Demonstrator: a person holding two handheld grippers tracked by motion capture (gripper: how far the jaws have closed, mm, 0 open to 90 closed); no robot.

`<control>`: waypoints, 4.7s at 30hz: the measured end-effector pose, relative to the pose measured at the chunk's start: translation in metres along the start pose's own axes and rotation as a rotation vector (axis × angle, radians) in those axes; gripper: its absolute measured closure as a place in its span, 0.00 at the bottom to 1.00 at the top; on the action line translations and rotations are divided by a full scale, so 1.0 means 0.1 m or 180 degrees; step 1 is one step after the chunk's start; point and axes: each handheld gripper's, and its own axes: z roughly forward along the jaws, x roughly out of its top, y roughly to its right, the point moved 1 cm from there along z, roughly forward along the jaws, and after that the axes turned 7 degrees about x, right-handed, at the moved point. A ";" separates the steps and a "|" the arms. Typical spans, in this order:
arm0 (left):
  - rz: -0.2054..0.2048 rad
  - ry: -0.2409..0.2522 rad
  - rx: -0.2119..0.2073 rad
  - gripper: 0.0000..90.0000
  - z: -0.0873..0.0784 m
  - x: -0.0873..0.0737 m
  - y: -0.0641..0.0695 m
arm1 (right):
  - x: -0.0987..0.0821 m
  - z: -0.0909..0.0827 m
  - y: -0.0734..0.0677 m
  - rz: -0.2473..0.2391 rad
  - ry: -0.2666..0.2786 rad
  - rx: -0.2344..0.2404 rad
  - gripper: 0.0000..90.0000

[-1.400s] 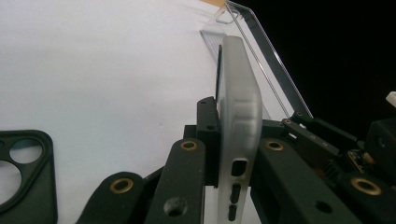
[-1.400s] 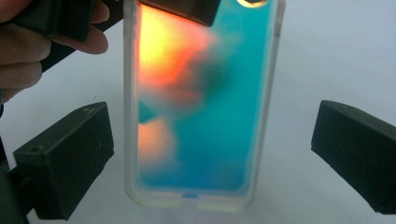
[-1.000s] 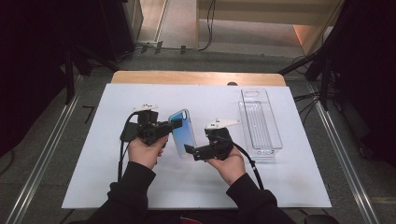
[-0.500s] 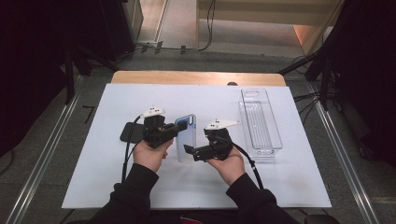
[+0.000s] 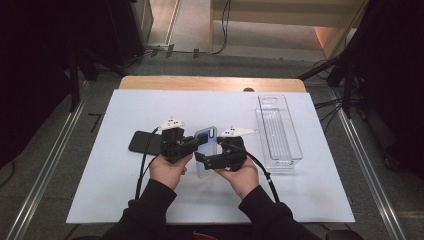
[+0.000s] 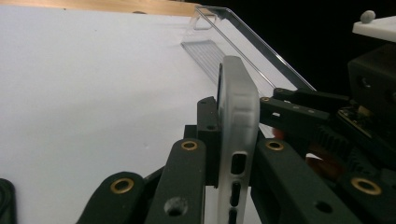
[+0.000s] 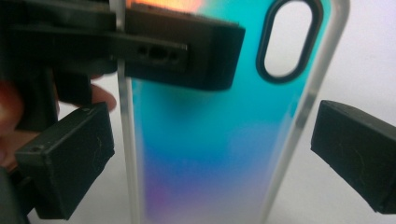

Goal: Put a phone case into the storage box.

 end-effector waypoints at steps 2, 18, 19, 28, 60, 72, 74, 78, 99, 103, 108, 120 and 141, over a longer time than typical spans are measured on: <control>0.0011 0.0008 0.0002 0.95 0.00 0.00 0.02 | 0.00 0.01 0.01 0.0015 0.0000 0.0002 0.00; -0.0054 -0.0042 -0.0201 0.69 -0.09 0.07 0.04 | 0.02 -0.05 0.04 -0.0084 -0.0009 -0.0073 0.17; -0.0053 -0.0038 -0.0218 0.66 -0.10 0.08 0.04 | 0.02 -0.05 0.05 -0.0079 -0.0016 -0.0096 0.17; -0.0031 -0.0201 -0.0395 0.42 -0.20 0.10 -0.03 | 0.03 -0.13 0.21 -0.0047 -0.0045 -0.0207 0.17; 0.0616 -0.0659 -0.0379 0.32 -0.36 -0.32 -0.37 | 0.19 -0.42 0.38 -0.0271 -0.0140 -0.0009 0.17; 0.0579 -0.0747 -0.0288 0.32 -0.48 -0.46 -0.53 | 0.26 -0.54 0.40 -0.0265 -0.0149 0.0000 0.17; 0.0557 -0.0730 -0.0285 0.32 -0.50 -0.47 -0.55 | 0.28 -0.58 0.41 -0.0253 -0.0137 0.0011 0.17; 0.0541 -0.0753 -0.0273 0.32 -0.54 -0.51 -0.57 | 0.32 -0.66 0.43 -0.0249 -0.0107 0.0008 0.17; 0.0352 -0.0859 -0.0141 0.32 -0.64 -0.59 -0.70 | 0.54 -1.16 0.63 -0.0205 0.0119 -0.0307 0.17; 0.0331 -0.0864 -0.0130 0.32 -0.66 -0.60 -0.72 | 0.58 -1.24 0.70 -0.0198 0.0194 -0.0463 0.17; 0.0319 -0.0875 -0.0098 0.32 -0.69 -0.62 -0.73 | 0.60 -1.30 0.79 -0.0132 0.0267 -0.0604 0.17; 0.0252 -0.0832 -0.0018 0.32 -0.77 -0.67 -0.79 | 0.60 -1.43 1.07 0.0017 0.0462 -0.0975 0.17; 0.0215 -0.0820 -0.0001 0.32 -0.75 -0.67 -0.83 | 0.80 -1.22 1.69 0.0232 0.0457 -0.1370 0.17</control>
